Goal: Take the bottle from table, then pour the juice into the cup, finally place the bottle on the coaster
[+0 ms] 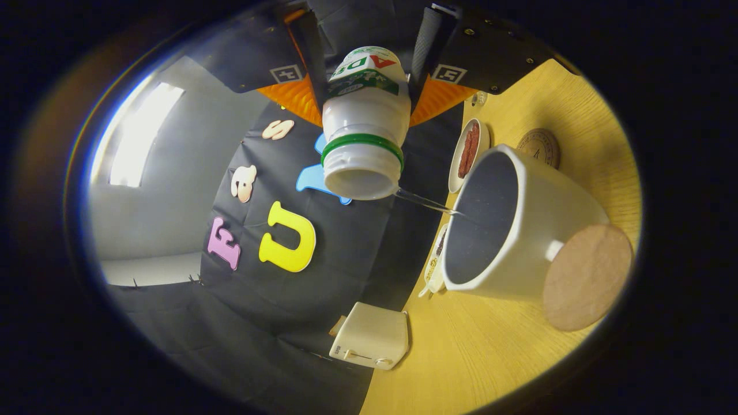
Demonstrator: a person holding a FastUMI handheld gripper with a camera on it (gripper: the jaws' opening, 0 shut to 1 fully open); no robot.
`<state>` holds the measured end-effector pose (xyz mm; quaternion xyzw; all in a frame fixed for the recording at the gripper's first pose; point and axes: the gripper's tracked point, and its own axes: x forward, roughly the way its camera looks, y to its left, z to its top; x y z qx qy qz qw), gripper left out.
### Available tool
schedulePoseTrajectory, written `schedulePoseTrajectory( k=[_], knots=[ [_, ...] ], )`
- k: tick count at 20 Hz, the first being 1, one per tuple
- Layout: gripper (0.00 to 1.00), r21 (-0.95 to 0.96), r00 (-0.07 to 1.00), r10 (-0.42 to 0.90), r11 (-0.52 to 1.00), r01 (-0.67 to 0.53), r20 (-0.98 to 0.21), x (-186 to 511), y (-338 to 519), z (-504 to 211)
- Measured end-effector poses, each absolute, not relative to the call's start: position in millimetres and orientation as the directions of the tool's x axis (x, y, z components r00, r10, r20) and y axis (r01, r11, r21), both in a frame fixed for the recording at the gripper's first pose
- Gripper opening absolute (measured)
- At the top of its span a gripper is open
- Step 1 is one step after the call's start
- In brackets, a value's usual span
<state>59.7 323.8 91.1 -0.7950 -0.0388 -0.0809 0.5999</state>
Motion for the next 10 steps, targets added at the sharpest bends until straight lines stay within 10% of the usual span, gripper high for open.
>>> schedulePoseTrajectory(
  k=[10],
  knots=[
    [0.66, -0.941, 0.983, -0.035, -0.298, 0.161, 0.179, 57.8, 324.4, 89.7]
  ],
)
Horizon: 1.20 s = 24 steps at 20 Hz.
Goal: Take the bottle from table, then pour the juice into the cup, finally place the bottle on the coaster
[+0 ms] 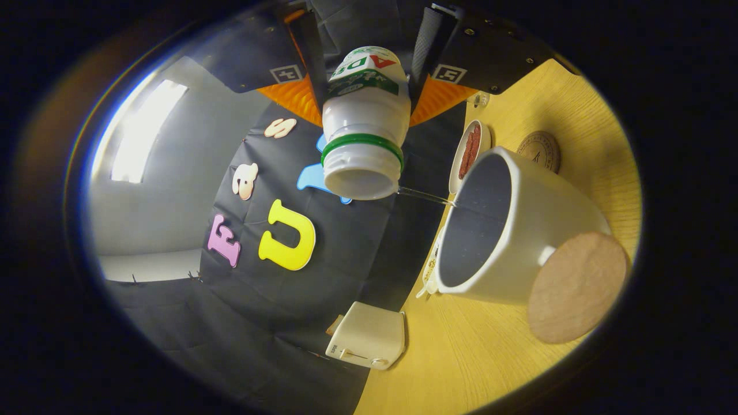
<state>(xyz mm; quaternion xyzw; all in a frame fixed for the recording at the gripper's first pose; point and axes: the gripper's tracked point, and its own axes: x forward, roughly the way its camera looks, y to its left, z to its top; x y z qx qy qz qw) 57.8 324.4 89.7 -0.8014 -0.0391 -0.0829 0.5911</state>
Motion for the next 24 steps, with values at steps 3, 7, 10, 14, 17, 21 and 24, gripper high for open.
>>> schedulePoseTrajectory(
  k=[3, 7, 10, 14, 17, 21, 24],
  knots=[
    [0.66, -0.938, 0.983, -0.036, -0.306, 0.160, 0.179, 58.0, 324.4, 88.8],
    [0.66, -0.934, 0.983, -0.033, -0.317, 0.163, 0.183, 57.7, 324.3, 88.9],
    [0.66, -0.933, 0.983, -0.031, -0.322, 0.163, 0.183, 57.7, 324.9, 88.9],
    [0.66, -0.929, 0.982, -0.028, -0.331, 0.166, 0.185, 58.1, 325.2, 89.5],
    [0.66, -0.923, 0.981, -0.020, -0.344, 0.174, 0.192, 57.6, 327.6, 90.2],
    [0.66, -0.912, 0.980, -0.007, -0.366, 0.183, 0.199, 57.5, 331.1, 89.4],
    [0.66, -0.909, 0.980, -0.004, -0.375, 0.182, 0.198, 59.0, 332.8, 89.0]
  ],
)
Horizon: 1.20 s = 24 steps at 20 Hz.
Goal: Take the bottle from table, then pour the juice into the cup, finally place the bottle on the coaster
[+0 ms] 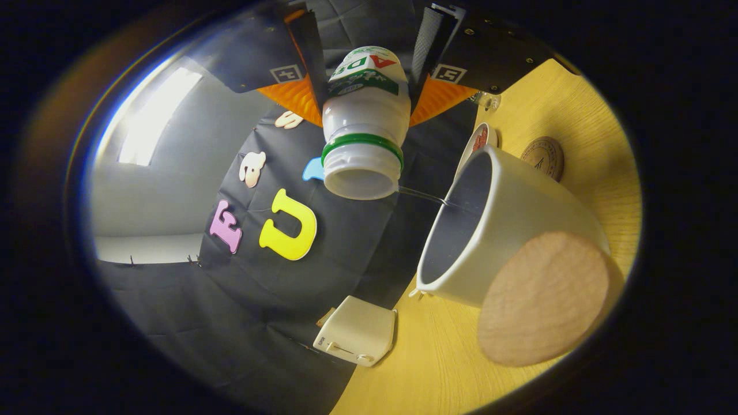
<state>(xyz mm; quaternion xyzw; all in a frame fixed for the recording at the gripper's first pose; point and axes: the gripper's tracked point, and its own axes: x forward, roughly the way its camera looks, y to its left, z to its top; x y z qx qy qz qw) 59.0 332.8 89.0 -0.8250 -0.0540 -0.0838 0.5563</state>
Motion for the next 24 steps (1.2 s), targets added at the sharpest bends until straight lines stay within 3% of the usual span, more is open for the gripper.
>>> schedulePoseTrajectory(
  k=[24],
  knots=[
    [0.66, -0.833, 0.964, 0.082, -0.489, 0.260, 0.252, 58, 348, 83]
  ],
)
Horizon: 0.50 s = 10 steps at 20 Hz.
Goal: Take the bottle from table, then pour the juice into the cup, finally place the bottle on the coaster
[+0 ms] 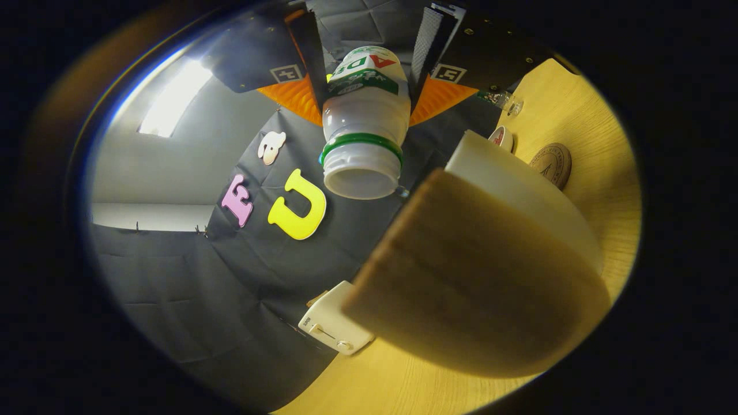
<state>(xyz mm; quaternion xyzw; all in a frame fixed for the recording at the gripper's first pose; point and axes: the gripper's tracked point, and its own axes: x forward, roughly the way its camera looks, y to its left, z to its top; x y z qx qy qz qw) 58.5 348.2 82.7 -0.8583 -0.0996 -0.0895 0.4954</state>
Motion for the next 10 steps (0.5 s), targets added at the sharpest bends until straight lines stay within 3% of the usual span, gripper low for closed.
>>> schedulePoseTrajectory(
  k=[10],
  knots=[
    [0.66, -0.812, 0.959, 0.104, -0.512, 0.280, 0.265, 58.1, 347.9, 79.0]
  ],
)
